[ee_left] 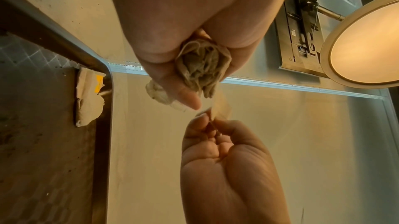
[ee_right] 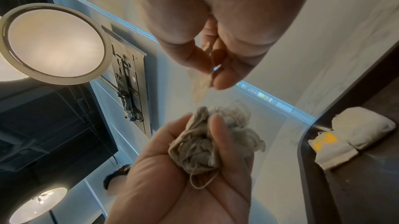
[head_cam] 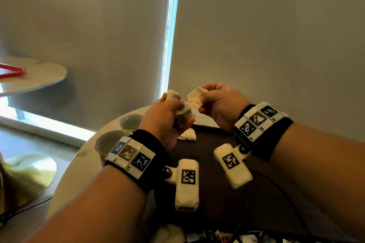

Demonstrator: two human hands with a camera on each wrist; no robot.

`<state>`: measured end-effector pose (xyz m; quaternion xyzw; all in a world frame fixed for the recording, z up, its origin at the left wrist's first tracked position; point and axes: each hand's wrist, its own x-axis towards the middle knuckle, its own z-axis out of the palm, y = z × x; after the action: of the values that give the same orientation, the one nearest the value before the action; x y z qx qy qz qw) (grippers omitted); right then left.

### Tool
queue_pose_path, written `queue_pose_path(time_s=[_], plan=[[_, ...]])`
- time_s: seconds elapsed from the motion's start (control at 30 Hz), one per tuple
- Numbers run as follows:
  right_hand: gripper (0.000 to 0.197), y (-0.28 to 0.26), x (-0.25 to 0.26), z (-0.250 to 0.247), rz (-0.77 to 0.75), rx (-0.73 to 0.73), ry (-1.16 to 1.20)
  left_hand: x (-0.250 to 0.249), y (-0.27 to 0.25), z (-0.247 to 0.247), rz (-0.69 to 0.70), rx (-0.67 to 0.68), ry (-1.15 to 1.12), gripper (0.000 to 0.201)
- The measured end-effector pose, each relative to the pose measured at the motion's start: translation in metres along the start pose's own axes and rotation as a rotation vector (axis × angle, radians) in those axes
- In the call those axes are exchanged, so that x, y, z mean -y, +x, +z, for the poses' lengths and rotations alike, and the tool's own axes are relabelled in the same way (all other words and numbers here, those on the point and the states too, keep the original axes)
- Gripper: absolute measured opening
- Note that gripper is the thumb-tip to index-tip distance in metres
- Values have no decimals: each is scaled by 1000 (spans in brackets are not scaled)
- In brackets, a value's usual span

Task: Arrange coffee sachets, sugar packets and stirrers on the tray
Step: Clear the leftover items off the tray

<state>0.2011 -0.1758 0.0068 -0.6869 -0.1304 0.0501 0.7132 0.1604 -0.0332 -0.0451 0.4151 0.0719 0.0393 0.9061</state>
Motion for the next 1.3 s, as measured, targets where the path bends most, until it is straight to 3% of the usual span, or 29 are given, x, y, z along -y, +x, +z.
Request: queue_pose_path(time_s=[0.13, 0.27, 0.6, 0.73, 0.9, 1.03, 1.17, 1.3], plan=[[34, 2, -1, 3, 11, -69, -28, 0, 0, 0, 5, -3, 9, 43], [35, 3, 0, 2, 28, -156, 13, -1, 1, -1, -8, -37, 1, 36], [26, 2, 1, -4, 2, -192, 15, -2, 3, -1, 12, -81, 34, 34], [20, 0, 0, -4, 3, -126, 90, -1, 3, -2, 14, -71, 26, 35], [31, -7, -5, -3, 26, 31, -46, 0, 4, -1, 6, -34, 31, 36], [22, -9, -9, -2, 48, 47, -91, -1, 4, -1, -2, -29, 33, 37], [10, -2, -13, -4, 84, -32, -71, -1, 5, -1, 26, -62, 1, 34], [15, 16, -18, -18, 84, -199, -275, -3, 6, -2, 71, -160, -44, 35]])
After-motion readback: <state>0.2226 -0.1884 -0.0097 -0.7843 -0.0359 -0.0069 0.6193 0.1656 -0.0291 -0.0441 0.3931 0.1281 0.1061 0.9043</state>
